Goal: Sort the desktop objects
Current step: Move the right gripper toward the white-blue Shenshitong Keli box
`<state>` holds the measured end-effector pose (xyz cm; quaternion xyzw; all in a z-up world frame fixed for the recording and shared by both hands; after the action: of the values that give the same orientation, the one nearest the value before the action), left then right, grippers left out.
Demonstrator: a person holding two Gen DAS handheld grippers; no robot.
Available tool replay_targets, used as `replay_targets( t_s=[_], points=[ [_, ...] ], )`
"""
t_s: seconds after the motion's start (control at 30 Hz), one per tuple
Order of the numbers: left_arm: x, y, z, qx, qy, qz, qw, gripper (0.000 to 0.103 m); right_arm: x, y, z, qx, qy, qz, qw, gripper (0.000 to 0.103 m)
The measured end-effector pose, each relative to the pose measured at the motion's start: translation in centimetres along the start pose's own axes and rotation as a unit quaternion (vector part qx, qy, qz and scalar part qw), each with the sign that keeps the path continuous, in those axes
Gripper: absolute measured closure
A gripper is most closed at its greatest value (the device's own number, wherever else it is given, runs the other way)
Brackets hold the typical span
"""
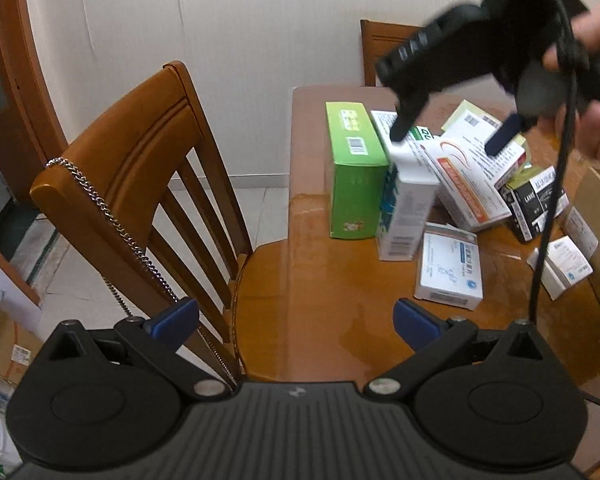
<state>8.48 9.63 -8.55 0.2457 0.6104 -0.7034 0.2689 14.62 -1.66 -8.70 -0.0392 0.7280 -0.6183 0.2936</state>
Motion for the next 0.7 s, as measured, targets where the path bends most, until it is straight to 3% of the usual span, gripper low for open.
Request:
replay_targets(
  t_s=[0.33, 0.57, 0.7],
  points=[
    [-1.3, 1.2, -0.5, 0.024, 0.012, -0.014, 0.9995, 0.000, 0.4, 1.1, -0.8, 0.026, 0.003, -0.028, 0.999, 0.000],
    [-1.7, 2.0, 0.2, 0.032, 0.035, -0.027, 0.9985, 0.000, 0.7, 0.7, 0.4, 0.054, 0.002, -0.026, 0.998, 0.000],
    [-1.9, 2.4, 0.8, 0.041, 0.040, -0.035, 0.9977, 0.000, 1.4, 1.0, 1.4, 0.048, 0.016, -0.029, 0.998, 0.000]
  ],
)
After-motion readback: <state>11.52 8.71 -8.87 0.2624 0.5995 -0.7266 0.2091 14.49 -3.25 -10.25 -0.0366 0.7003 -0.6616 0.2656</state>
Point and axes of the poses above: each gripper's, at about its wrist camera, not at the fingertips, and y roughly the way its jaws point, z to its right, x to its underside, the point moved 9 cm from there along y, roughly the way its jaws point, and after that the axes turned 14 degrees about -y, right-handed, at the moved point
